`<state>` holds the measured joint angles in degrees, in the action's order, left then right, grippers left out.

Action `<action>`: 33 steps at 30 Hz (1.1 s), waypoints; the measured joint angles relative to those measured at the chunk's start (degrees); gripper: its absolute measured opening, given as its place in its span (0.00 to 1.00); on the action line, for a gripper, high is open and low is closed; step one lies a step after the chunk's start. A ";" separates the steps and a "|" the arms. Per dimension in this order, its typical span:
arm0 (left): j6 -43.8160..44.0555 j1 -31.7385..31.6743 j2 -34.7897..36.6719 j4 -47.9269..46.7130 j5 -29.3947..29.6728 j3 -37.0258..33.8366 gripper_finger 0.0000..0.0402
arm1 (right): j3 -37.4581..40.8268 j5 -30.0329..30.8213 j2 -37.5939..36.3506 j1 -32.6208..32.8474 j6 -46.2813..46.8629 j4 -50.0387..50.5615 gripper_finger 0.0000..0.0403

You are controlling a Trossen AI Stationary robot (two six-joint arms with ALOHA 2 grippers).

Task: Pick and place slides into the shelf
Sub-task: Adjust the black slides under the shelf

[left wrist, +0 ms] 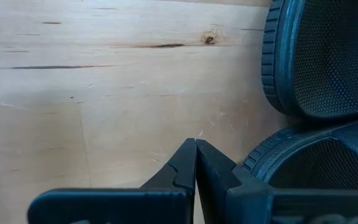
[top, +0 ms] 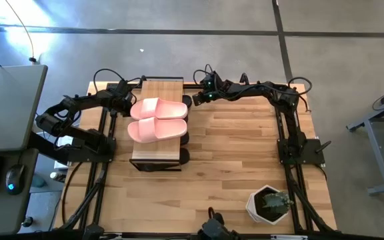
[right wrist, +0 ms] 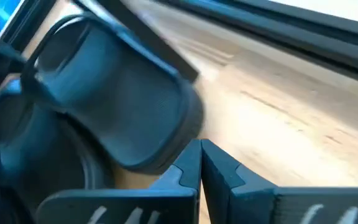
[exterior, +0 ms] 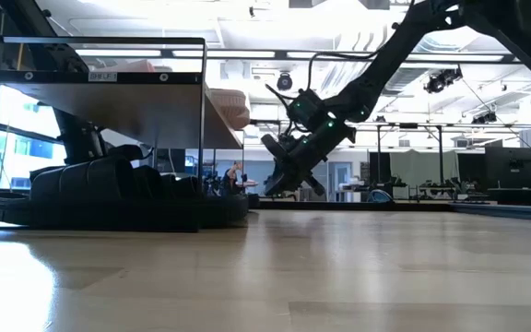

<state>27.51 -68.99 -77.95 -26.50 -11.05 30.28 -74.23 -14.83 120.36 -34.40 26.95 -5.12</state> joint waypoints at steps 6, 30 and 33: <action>-0.07 0.00 0.00 0.35 0.01 0.00 0.00 | 0.02 -3.30 1.88 -1.39 2.71 -0.03 0.00; -0.13 0.01 -0.09 1.45 -0.26 0.00 0.00 | -8.13 -6.36 4.65 -1.46 2.48 8.85 0.00; -0.18 0.02 -0.16 1.57 -0.26 0.02 0.00 | -8.84 -6.67 4.59 -1.61 1.95 10.32 0.00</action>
<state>27.33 -68.97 -78.11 -24.93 -11.31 30.30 -83.07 -21.50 124.95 -36.01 28.91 5.20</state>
